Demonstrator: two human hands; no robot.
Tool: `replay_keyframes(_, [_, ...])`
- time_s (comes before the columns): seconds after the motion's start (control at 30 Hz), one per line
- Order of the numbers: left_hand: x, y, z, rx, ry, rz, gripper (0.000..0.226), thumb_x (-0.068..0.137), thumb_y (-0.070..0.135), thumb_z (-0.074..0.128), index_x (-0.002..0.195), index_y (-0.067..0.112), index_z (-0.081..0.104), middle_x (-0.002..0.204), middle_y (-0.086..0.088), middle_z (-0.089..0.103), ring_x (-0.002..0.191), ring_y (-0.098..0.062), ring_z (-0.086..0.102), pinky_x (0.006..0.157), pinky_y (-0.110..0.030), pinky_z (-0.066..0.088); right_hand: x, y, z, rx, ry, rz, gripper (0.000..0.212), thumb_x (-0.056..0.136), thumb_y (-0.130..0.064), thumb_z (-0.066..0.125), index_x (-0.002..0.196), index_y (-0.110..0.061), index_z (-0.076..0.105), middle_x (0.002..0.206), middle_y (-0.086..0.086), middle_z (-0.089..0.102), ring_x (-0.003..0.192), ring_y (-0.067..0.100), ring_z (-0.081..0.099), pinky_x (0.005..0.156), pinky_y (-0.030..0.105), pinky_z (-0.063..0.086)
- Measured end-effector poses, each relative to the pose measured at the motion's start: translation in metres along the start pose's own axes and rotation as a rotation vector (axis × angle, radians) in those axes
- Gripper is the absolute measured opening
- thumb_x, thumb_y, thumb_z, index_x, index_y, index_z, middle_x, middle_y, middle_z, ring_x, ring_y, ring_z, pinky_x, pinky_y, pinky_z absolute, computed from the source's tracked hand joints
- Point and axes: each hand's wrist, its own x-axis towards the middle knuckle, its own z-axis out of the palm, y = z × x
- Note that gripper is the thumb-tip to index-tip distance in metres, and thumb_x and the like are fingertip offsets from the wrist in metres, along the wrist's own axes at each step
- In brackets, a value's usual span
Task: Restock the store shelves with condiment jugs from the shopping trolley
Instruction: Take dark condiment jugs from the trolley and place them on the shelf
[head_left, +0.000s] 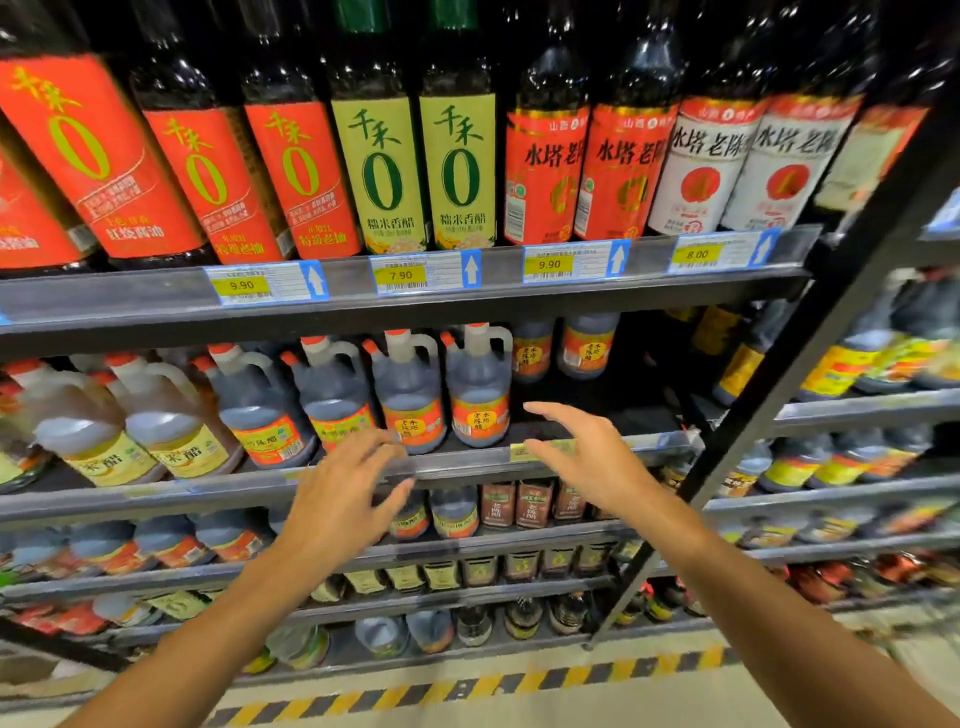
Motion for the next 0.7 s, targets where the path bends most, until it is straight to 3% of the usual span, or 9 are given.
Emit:
replay_keyframes(0.13, [0.015,0.013,0.002,0.007,-0.159,0.203,0.06,0.096,0.062,0.036,0.139,0.023,0.053,0.144,0.003,0.049,0.134,-0.02,0.046,0.106,-0.038,0.047,-0.044,-0.002,-0.004,-0.133,0.011,0.037,0.053,0.098,-0.048,0.058,0.148,-0.038,0.042,0.152,-0.017,0.044,0.139,0.004,0.04,0.104,0.012,0.038])
replay_keyframes(0.23, [0.025,0.032,0.02,-0.063,-0.272,0.318,0.072,0.094,0.07,0.033,0.149,0.025,0.042,0.161,0.006,0.029,0.153,-0.019,0.018,0.12,-0.042,0.03,-0.09,0.004,-0.009,-0.181,0.061,0.133,0.057,0.098,-0.051,0.055,0.151,-0.036,0.038,0.156,-0.015,0.038,0.142,0.007,0.035,0.114,0.027,0.038])
replay_keyframes(0.3, [0.028,0.055,0.034,-0.089,-0.341,0.393,0.08,0.092,0.075,0.027,0.152,0.024,0.04,0.164,0.006,0.022,0.155,-0.02,0.007,0.122,-0.046,0.023,-0.128,0.011,-0.016,-0.176,0.087,0.219,0.06,0.098,-0.051,0.056,0.152,-0.033,0.037,0.157,-0.013,0.036,0.144,0.008,0.032,0.117,0.031,0.034])
replay_keyframes(0.43, [0.035,0.124,0.061,-0.125,-0.439,0.53,0.088,0.088,0.081,0.018,0.153,0.025,0.037,0.165,0.006,0.019,0.155,-0.021,0.002,0.125,-0.044,0.011,-0.214,0.04,-0.041,-0.208,0.081,0.382,0.066,0.095,-0.055,0.058,0.154,-0.035,0.033,0.161,-0.013,0.028,0.148,0.01,0.023,0.12,0.035,0.03])
replay_keyframes(0.53, [0.042,0.192,0.072,-0.123,-0.48,0.647,0.095,0.084,0.085,0.005,0.155,0.028,0.032,0.166,0.007,0.017,0.155,-0.02,0.0,0.125,-0.047,0.014,-0.282,0.068,-0.071,-0.221,0.155,0.528,0.069,0.093,-0.062,0.056,0.153,-0.035,0.034,0.16,-0.01,0.031,0.146,0.012,0.029,0.113,0.026,0.037])
replay_keyframes(0.63, [0.045,0.269,0.072,-0.074,-0.489,0.765,0.101,0.079,0.085,-0.001,0.156,0.028,0.027,0.166,0.007,0.014,0.155,-0.021,-0.001,0.126,-0.041,0.003,-0.349,0.092,-0.104,-0.206,0.226,0.65,0.07,0.09,-0.069,0.052,0.151,-0.038,0.037,0.159,-0.011,0.032,0.146,0.014,0.029,0.115,0.034,0.035])
replay_keyframes(0.7, [0.048,0.325,0.075,-0.052,-0.528,0.847,0.119,0.067,0.091,-0.015,0.157,0.026,0.025,0.166,0.007,0.012,0.155,-0.021,0.0,0.122,-0.036,-0.004,-0.396,0.109,-0.124,-0.234,0.286,0.696,0.078,0.087,-0.078,0.044,0.15,-0.032,0.042,0.158,-0.007,0.037,0.144,0.017,0.034,0.117,0.04,0.034])
